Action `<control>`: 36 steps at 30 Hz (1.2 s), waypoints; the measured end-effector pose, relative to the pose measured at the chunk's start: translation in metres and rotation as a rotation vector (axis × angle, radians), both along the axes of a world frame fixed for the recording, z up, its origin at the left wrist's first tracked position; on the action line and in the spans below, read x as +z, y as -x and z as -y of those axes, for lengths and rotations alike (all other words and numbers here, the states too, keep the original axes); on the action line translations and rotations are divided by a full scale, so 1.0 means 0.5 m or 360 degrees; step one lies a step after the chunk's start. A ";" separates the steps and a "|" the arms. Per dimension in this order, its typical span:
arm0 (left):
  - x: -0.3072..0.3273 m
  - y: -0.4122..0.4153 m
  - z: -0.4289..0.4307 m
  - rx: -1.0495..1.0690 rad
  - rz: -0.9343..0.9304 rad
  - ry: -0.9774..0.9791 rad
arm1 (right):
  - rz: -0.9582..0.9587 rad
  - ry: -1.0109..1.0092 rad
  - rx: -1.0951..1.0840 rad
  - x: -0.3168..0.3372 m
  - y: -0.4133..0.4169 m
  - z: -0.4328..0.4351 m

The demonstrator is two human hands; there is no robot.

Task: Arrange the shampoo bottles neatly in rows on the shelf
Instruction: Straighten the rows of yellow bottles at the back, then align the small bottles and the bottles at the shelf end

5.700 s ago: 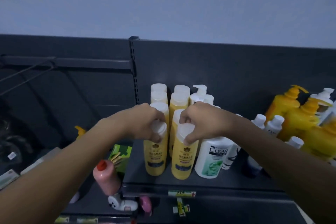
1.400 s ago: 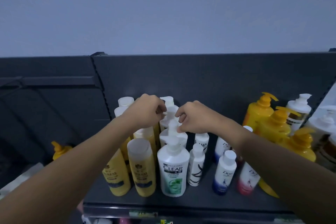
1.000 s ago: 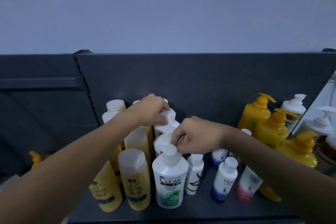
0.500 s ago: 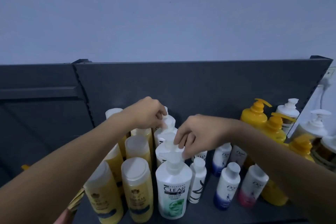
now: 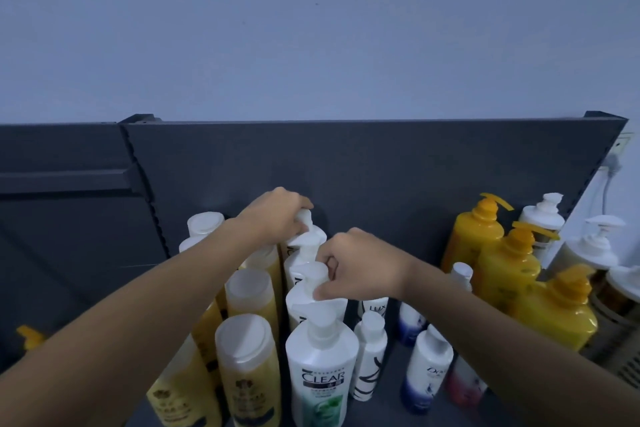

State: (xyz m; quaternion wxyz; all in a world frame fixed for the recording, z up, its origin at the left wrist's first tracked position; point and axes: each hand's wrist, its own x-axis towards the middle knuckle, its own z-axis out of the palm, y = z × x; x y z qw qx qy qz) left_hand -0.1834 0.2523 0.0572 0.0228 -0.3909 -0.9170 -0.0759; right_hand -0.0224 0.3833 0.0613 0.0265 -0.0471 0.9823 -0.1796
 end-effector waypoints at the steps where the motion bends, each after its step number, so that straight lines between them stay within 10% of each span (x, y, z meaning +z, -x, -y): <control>1: -0.003 0.004 -0.006 0.0011 0.0022 -0.0017 | -0.0012 0.0002 0.0016 -0.001 -0.002 0.002; 28: 0.073 -0.119 -0.019 -0.0164 -0.0037 -0.0366 | -0.0029 -0.0166 -0.0142 0.071 -0.091 -0.112; 36: 0.046 -0.287 -0.061 -0.0457 -0.0068 0.0239 | 0.0135 -0.0358 -0.0136 0.022 -0.169 -0.172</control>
